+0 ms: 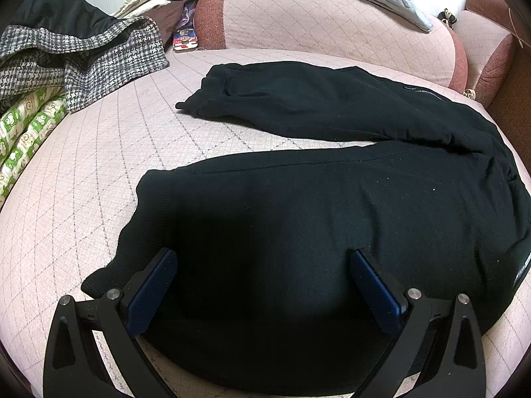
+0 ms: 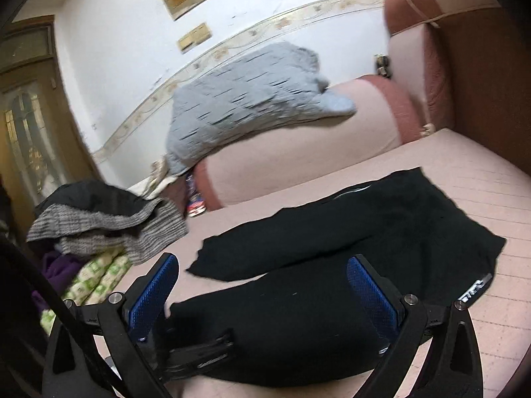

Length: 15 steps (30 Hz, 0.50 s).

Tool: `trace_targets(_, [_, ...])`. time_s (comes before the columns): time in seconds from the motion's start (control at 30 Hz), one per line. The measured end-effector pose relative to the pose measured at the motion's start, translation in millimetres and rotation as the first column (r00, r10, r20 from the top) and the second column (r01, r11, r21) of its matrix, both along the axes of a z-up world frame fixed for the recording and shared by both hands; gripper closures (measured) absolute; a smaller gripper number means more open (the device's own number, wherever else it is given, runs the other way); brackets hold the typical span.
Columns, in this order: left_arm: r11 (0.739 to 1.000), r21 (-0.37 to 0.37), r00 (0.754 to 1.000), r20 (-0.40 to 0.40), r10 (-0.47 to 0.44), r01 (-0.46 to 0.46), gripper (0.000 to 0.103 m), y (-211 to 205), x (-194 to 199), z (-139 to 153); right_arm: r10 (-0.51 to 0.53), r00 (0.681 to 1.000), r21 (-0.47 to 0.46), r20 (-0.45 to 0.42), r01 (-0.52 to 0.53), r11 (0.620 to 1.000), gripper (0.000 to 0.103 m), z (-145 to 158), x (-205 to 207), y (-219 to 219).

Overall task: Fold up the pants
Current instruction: 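Position both grippers over the black sweatpants waistband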

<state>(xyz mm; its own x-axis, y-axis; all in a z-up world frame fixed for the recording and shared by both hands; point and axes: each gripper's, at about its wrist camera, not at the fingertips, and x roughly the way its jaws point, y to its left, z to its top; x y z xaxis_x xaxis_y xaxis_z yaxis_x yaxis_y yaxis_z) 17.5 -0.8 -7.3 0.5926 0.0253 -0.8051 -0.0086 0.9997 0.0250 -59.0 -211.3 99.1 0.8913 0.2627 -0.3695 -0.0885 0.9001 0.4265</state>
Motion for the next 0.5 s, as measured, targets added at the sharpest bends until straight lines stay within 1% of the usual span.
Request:
trace_targets(0.07, [1.0, -0.001, 1.0, -0.001, 0.001, -0.001, 0.0, 0.0, 0.8, 0.4, 0.042, 0.999, 0.033, -0.018, -0.041, 0.999, 0.0, 1.7, 1.0, 1.4])
trace_targets(0.17, [1.0, -0.001, 1.0, -0.002, 0.002, -0.002, 0.0, -0.3, 1.0, 0.3, 0.058, 0.997, 0.091, -0.055, -0.053, 0.994, 0.0, -1.1, 3.6, -3.6])
trace_targets(0.27, [1.0, -0.001, 1.0, -0.002, 0.002, -0.002, 0.0, -0.4, 1.0, 0.5, 0.003, 0.994, 0.066, -0.112, 0.004, 0.998, 0.0, -9.3, 10.3, -14.3])
trace_targets(0.37, [1.0, -0.001, 1.0, -0.002, 0.002, -0.002, 0.0, -0.3, 1.1, 0.6, -0.055, 0.979, 0.067, -0.197, 0.069, 0.995, 0.0, -20.4, 19.3, -29.0])
trace_targets(0.43, [1.0, -0.001, 1.0, -0.003, 0.002, -0.002, 0.0, -0.3, 1.1, 0.6, -0.079, 0.969, 0.058, -0.234, 0.095, 0.994, 0.0, -26.8, 25.0, -34.3])
trace_targets(0.5, [1.0, -0.001, 1.0, -0.003, 0.002, -0.002, 0.0, -0.4, 1.0, 0.5, -0.108, 0.963, 0.023, -0.248, 0.117, 0.993, 0.0, -29.1, 29.0, -35.0])
